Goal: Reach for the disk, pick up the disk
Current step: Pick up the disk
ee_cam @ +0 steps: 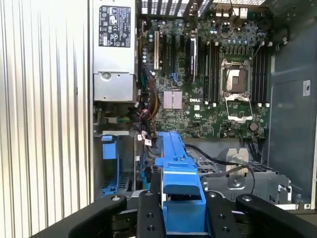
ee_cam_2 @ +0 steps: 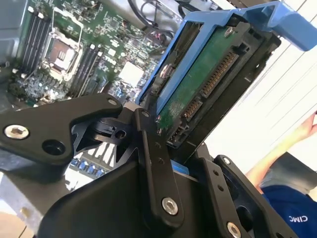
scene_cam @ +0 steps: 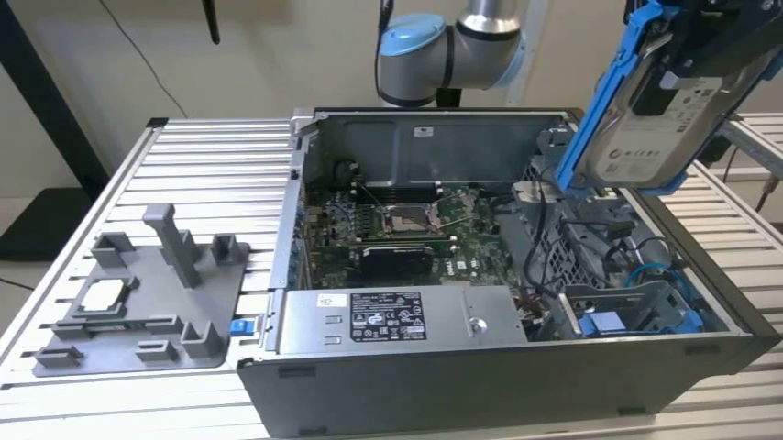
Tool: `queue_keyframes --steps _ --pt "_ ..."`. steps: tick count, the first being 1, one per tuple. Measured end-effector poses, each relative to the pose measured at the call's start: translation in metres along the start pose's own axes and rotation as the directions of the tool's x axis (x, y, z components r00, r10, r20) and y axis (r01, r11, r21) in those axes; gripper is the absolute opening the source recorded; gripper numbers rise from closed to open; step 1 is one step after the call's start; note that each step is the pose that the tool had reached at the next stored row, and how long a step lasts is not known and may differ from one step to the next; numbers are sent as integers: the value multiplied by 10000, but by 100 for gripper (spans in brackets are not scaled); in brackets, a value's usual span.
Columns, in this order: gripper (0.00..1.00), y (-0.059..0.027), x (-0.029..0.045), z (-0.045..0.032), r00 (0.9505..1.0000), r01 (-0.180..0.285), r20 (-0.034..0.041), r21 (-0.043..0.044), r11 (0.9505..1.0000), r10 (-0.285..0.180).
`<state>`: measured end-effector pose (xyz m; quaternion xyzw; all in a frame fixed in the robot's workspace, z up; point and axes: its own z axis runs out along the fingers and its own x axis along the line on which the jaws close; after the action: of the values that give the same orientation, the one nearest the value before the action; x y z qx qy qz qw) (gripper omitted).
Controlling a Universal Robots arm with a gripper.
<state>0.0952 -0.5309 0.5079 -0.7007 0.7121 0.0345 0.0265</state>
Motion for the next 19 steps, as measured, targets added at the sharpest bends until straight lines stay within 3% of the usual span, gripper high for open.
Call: queue_keyframes --steps 11,19 --pt "0 -5 335 4 10000 0 0 -2 10000 0" --pt "0 -8 486 27 10000 0 1 -2 10000 0"
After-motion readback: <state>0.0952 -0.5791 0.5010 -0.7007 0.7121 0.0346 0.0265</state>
